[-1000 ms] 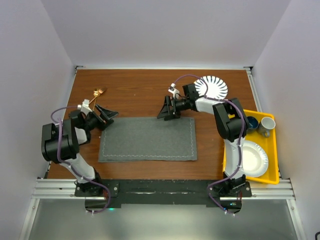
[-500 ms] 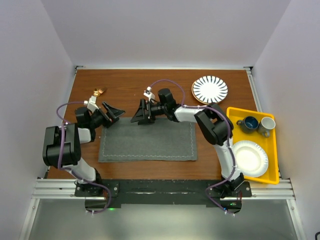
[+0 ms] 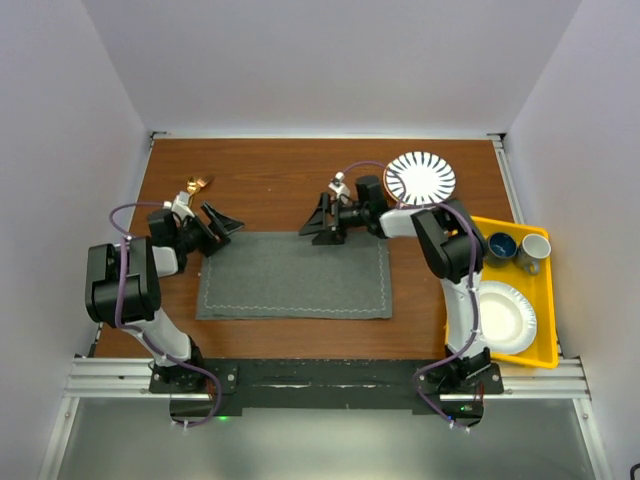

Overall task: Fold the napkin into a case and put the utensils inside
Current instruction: Smooth out the rectangle-folded napkin at the center of the board.

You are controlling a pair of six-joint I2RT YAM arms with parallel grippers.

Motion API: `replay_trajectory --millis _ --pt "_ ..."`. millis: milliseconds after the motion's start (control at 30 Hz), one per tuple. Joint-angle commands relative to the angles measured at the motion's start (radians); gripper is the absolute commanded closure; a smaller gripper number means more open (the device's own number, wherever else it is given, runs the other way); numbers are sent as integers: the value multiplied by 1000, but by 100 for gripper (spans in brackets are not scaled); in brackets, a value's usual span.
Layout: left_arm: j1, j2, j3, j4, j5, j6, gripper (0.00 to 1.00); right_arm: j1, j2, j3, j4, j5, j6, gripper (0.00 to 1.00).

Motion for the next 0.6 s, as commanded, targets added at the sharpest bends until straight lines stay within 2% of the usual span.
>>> replay_trajectory --millis 0,233,333,567 --pt "36 62 13 -141 -179 115 0 -122 -52 -47 -283 10 -248 2" --pt "35 53 16 -155 -172 126 0 -299 -46 2 -642 -7 -587 2" --pt "36 48 11 -153 -169 126 0 -331 -23 28 -726 -7 -670 2" --pt "36 42 11 -139 -152 115 0 -379 8 51 -808 6 -781 2"
